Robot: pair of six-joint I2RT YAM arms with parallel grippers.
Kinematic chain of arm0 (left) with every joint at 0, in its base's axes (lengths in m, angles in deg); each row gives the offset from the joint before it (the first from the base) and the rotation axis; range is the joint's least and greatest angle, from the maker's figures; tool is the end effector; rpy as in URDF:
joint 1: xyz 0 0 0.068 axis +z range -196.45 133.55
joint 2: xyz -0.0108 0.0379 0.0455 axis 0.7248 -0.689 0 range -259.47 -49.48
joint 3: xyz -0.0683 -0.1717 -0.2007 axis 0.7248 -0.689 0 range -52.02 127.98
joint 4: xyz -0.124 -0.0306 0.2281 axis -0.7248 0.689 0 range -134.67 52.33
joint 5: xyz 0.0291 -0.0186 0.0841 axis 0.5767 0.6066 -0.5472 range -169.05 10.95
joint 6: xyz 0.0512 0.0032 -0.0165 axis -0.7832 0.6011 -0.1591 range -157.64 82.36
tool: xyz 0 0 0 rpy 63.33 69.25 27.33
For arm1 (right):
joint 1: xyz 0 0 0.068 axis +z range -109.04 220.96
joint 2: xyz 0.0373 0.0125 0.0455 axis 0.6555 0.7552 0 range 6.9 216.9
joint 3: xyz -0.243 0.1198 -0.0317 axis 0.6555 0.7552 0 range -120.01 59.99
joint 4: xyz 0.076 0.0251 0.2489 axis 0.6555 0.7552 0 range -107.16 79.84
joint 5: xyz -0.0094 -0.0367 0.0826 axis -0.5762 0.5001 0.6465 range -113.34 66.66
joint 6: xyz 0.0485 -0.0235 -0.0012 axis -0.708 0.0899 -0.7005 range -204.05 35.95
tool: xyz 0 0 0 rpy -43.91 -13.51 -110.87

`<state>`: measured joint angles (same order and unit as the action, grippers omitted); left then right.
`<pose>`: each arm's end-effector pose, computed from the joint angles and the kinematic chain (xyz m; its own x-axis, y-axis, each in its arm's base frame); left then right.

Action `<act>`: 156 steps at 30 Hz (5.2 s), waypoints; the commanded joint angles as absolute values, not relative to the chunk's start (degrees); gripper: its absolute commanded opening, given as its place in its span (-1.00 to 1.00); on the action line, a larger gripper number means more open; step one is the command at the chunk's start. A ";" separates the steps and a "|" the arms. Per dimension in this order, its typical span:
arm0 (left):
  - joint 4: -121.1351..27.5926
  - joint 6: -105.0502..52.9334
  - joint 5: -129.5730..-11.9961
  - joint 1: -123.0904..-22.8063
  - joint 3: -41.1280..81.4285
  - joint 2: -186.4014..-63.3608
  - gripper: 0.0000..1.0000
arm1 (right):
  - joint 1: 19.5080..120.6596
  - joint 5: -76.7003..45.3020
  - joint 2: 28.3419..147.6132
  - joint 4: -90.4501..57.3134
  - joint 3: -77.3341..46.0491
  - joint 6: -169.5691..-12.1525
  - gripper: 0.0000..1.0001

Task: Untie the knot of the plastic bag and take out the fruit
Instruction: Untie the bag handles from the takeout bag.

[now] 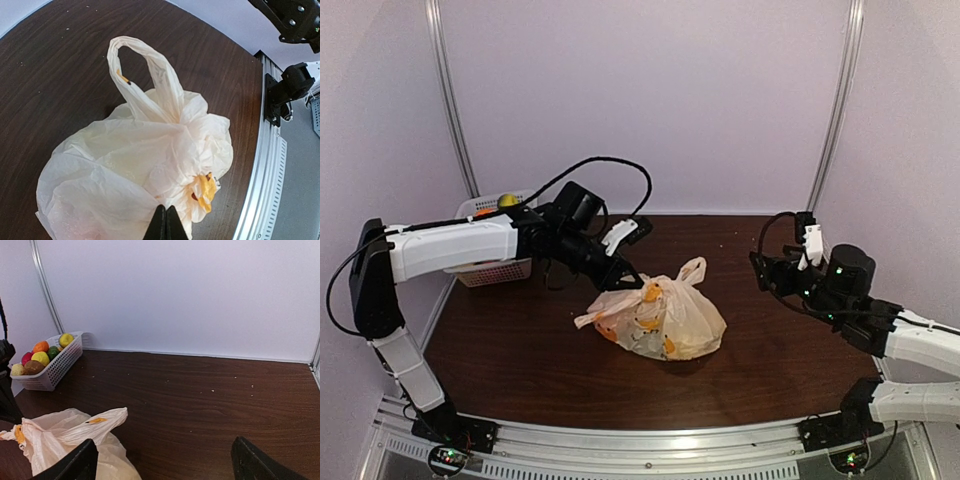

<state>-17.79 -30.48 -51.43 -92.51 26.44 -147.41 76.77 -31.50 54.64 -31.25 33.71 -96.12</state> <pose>0.2520 -0.2852 0.2735 -0.6054 0.4691 -0.6430 0.7908 0.4464 -0.4189 0.1658 0.1133 0.2611 -0.1991 0.1117 -0.9736 -0.4329 0.8812 0.1896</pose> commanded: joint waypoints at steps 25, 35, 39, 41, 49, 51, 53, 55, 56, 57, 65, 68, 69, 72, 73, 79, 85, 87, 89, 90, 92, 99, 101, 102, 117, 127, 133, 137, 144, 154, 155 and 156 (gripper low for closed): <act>-19.93 -30.33 -58.90 -95.36 25.82 -144.07 -1.00 | 106.19 -45.68 91.08 -24.55 8.34 -97.89 0.78; -19.53 -30.31 -59.15 -96.19 25.94 -143.46 -1.00 | 108.23 -50.25 94.69 -24.36 6.47 -100.12 0.81; -19.62 -30.21 -58.97 -96.28 25.94 -143.19 -1.00 | 108.50 -53.32 94.79 -24.90 6.79 -101.80 0.62; -19.62 -30.19 -59.14 -96.28 25.94 -142.89 -1.00 | 108.52 -54.07 94.87 -25.60 7.05 -102.18 0.42; -19.96 -30.17 -59.61 -96.29 25.68 -142.73 -1.00 | 108.55 -55.80 94.88 -27.17 7.93 -103.11 -0.42; -19.93 -30.18 -59.60 -96.30 25.68 -142.80 -1.00 | 108.55 -56.18 94.88 -27.33 8.23 -103.27 -0.63; -19.96 -30.19 -59.60 -96.36 25.68 -142.64 -1.00 | 108.55 -56.53 94.88 -27.81 8.59 -103.28 -0.81; -19.97 -30.08 -59.59 -96.34 25.68 -142.45 -1.00 | 108.54 -56.92 94.80 -28.31 8.89 -103.41 -0.93; -19.97 -30.10 -59.50 -96.34 25.68 -142.35 -1.00 | 108.54 -56.99 94.76 -28.75 9.04 -103.46 -1.00; -20.05 -30.10 -59.54 -96.31 25.61 -142.17 -1.00 | 108.56 -57.04 94.68 -29.03 9.16 -103.40 -1.00; -21.24 -29.70 -59.93 -96.35 24.75 -141.32 -1.00 | 108.54 -59.17 90.41 -32.74 12.65 -103.47 -1.00; -21.36 -29.60 -60.06 -96.35 24.71 -141.33 -1.00 | 108.23 -60.19 88.23 -35.51 15.37 -103.45 -1.00; -21.43 -29.60 -60.45 -96.30 24.67 -141.19 -1.00 | 107.94 -60.49 87.67 -36.21 16.35 -103.56 -1.00; -21.97 -29.43 -62.55 -96.28 24.08 -140.67 -1.00 | 106.80 -60.49 86.45 -37.11 19.43 -105.59 -1.00; -22.07 -29.46 -63.07 -96.20 23.90 -140.60 -1.00 | 106.45 -60.36 86.11 -37.36 19.99 -106.12 -1.00; -22.15 -28.81 -65.57 -95.23 23.61 -140.29 -1.00 | 105.18 -59.01 85.58 -38.71 23.46 -107.74 -1.00; -23.09 -28.15 -67.08 -94.09 22.77 -139.69 -1.00 | 104.59 -55.90 85.30 -41.26 24.17 -107.63 -1.00; -23.24 -28.53 -67.18 -94.11 22.73 -139.33 -1.00 | 104.59 -52.46 85.30 -42.73 23.82 -106.29 -1.00; -24.44 -29.74 -65.17 -94.24 22.36 -138.24 -0.84 | 104.59 -48.29 85.49 -43.93 23.18 -104.88 -1.00; -25.29 -30.25 -63.83 -94.34 21.83 -137.14 -0.63 | 104.63 -45.43 85.54 -44.69 22.79 -104.32 -1.00; -27.50 -31.38 -62.32 -94.90 20.36 -135.14 -0.15 | 104.63 -42.14 85.84 -45.33 22.12 -103.64 -1.00; -28.56 -31.67 -59.42 -95.84 19.61 -136.54 0.50 | 104.68 -35.65 88.65 -46.29 19.11 -102.85 -1.00; -26.60 -31.34 -59.48 -95.93 20.87 -138.77 0.56 | 104.68 -34.86 89.40 -46.53 18.59 -103.00 -1.00; -25.80 -31.08 -59.62 -95.89 21.48 -139.85 0.58 | 104.68 -34.57 89.62 -46.52 18.45 -103.09 -1.00; -25.20 -29.73 -59.06 -95.93 21.99 -141.56 -0.30 | 104.68 -36.43 89.13 -45.77 19.37 -103.28 -1.00; -25.17 -29.65 -58.78 -95.93 22.07 -140.95 -0.90 | 104.68 -39.42 88.82 -44.78 19.47 -104.03 -1.00; -25.02 -29.74 -59.71 -95.93 22.16 -140.45 -1.00 | 104.63 -45.57 87.08 -45.44 21.89 -106.98 -1.00; -24.70 -29.85 -60.61 -95.93 22.33 -140.03 -1.00 | 104.46 -50.43 85.21 -44.93 23.69 -108.91 -1.00; -24.23 -30.17 -62.52 -95.92 22.45 -139.31 -1.00 | 102.75 -54.73 84.13 -42.86 25.87 -114.66 -1.00; -23.80 -30.10 -65.12 -95.84 22.51 -138.89 -1.00 | 100.59 -54.99 83.45 -41.35 28.48 -120.51 -1.00; -23.76 -30.08 -65.48 -95.84 22.51 -138.80 -1.00 | 100.24 -54.91 83.12 -41.60 29.04 -121.52 -1.00; -23.74 -30.12 -65.74 -95.84 22.51 -138.67 -1.00 | 99.89 -54.82 82.86 -41.62 29.52 -122.34 -1.00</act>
